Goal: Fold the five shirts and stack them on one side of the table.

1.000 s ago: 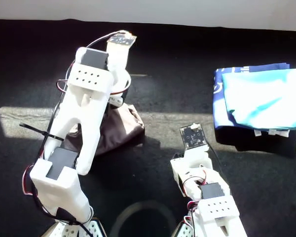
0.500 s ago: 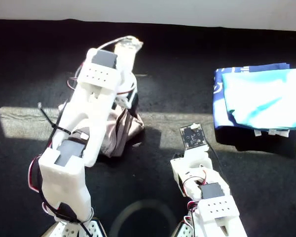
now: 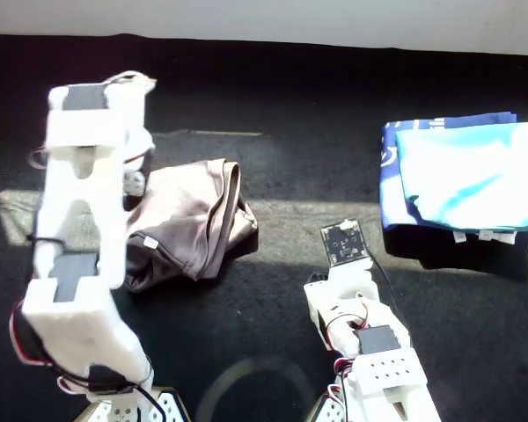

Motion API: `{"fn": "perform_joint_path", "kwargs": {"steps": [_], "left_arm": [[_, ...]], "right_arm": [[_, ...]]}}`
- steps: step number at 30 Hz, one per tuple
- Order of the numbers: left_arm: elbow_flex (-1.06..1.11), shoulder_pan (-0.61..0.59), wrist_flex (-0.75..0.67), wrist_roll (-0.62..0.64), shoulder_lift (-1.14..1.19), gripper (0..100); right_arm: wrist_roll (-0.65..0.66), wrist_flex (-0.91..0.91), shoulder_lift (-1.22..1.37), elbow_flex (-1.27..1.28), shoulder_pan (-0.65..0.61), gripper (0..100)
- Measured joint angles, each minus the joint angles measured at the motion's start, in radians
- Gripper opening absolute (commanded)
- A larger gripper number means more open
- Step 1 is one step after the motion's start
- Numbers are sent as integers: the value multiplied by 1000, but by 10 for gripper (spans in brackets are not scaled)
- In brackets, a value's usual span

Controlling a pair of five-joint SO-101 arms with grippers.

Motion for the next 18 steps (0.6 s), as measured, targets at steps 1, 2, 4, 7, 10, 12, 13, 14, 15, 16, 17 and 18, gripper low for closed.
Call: {"fn": "perform_joint_path", "kwargs": {"steps": [1, 2, 4, 7, 10, 12, 13, 14, 15, 16, 17, 18], "left_arm": [[37, -29, 0, -2, -57, 9], [81, -58, 0, -3, -120, 9], [186, -107, 0, -23, -261, 9], [385, -167, -9, -75, -480, 9], [629, -258, -118, -94, -666, 9], [801, -325, -229, -109, -746, 9], [888, -351, -284, -115, -770, 9], [974, -374, -339, -118, -783, 9], [1056, -393, -393, -118, -790, 9], [1129, -414, -440, -120, -790, 9], [1194, -437, -483, -120, -792, 9], [1249, -456, -526, -120, -793, 9]], "right_arm": [[0, 0, 0, 0, 0, 6], [0, 0, 0, 0, 0, 6], [0, 0, 0, 0, 0, 6], [0, 0, 0, 0, 0, 6], [0, 0, 0, 0, 0, 12], [0, 28, 0, 0, -2, 43], [0, 52, 0, -8, -2, 58], [3, 86, 0, -25, -2, 68], [3, 124, 0, -52, -2, 70], [3, 167, 0, -92, -2, 70], [3, 215, 0, -143, -5, 70], [3, 259, 0, -196, -15, 70]]}}
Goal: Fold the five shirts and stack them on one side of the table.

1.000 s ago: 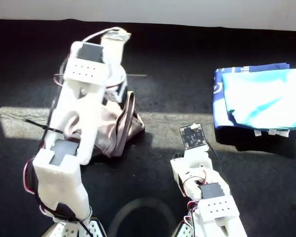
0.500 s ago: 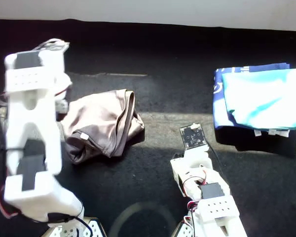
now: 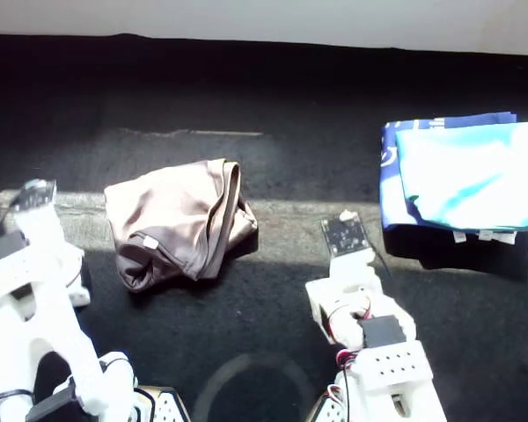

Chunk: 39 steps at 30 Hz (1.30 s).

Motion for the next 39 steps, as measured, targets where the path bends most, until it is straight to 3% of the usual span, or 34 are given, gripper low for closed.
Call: {"fn": "perform_joint_path", "kwargs": {"steps": [6, 11, 24, 31, 39], "left_arm": [[183, -68, -203, 0, -15, 9], [278, -140, -342, 0, -21, 9], [299, -153, -391, 2, -29, 10], [299, -153, -391, 2, -29, 10], [299, -153, -394, 2, -29, 10]], "right_arm": [[0, 147, 8, -269, -178, 70], [0, 150, 241, -420, -247, 70], [0, 150, 988, -931, -641, 74], [-68, 149, 1241, -1119, -726, 196], [-68, 149, 1367, -1145, -738, 197]]}}
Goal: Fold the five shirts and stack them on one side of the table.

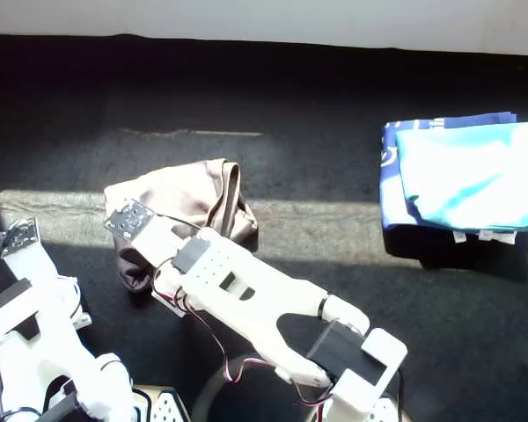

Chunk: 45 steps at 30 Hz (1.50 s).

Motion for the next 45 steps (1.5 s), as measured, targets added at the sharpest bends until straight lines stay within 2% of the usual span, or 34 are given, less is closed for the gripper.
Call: {"fn": "perform_joint_path", "kwargs": {"steps": [7, 9, 12, 17, 22, 31, 45], "left_arm": [[0, 0, 0, 0, 0, 10], [0, 0, 0, 0, 0, 10], [0, 0, 0, 0, 0, 10], [0, 0, 0, 0, 0, 10], [0, 0, 0, 0, 0, 10], [0, 0, 0, 0, 0, 10], [0, 0, 0, 0, 0, 10]], "right_arm": [[35, -28, 29, 0, 101, 187], [49, -28, 29, 0, 115, 134], [55, -28, 29, 0, 124, 3], [55, -23, 29, 0, 129, 5], [68, 87, 23, -78, 144, 5], [338, 198, 8, -158, 261, 5], [568, 302, 8, -163, 310, 5]]}}
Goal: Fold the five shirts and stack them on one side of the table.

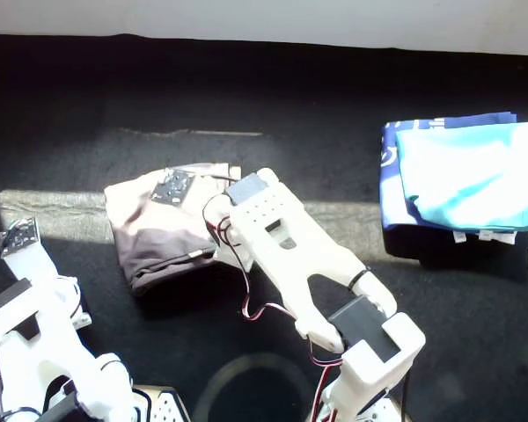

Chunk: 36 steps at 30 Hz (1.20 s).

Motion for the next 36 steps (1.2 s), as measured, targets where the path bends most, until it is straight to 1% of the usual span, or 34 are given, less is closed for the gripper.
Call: {"fn": "perform_joint_path", "kwargs": {"steps": [6, 8, 12, 13, 16, 20, 25, 28, 30, 31, 33, 36], "left_arm": [[0, 0, 0, 0, 0, 10], [0, 0, 0, 0, 0, 10], [0, 0, 0, 0, 0, 10], [0, 0, 0, 0, 0, 10], [0, 0, 0, 0, 0, 10], [0, 0, 0, 0, 0, 10], [0, 0, 0, 0, 0, 10], [0, 0, 0, 0, 0, 10], [0, 0, 0, 0, 0, 10], [0, 0, 0, 0, 0, 10], [0, 0, -2, 0, 0, 10], [0, 0, -2, 0, 0, 10]], "right_arm": [[12, 12, 0, 0, 8, 15], [12, 12, 0, 0, 15, 55], [12, 12, 0, 0, 17, 200], [12, 12, 0, 0, 18, 221], [12, 25, 0, -37, 18, 224], [12, 115, 0, -170, 18, 224], [12, 255, 0, -446, 41, 224], [12, 267, 0, -595, 78, 224], [9, 238, 0, -651, 98, 224], [-8, 206, 0, -657, 104, 224], [-95, 126, 37, -657, 114, 224], [-295, 18, 141, -657, 133, 224]]}}
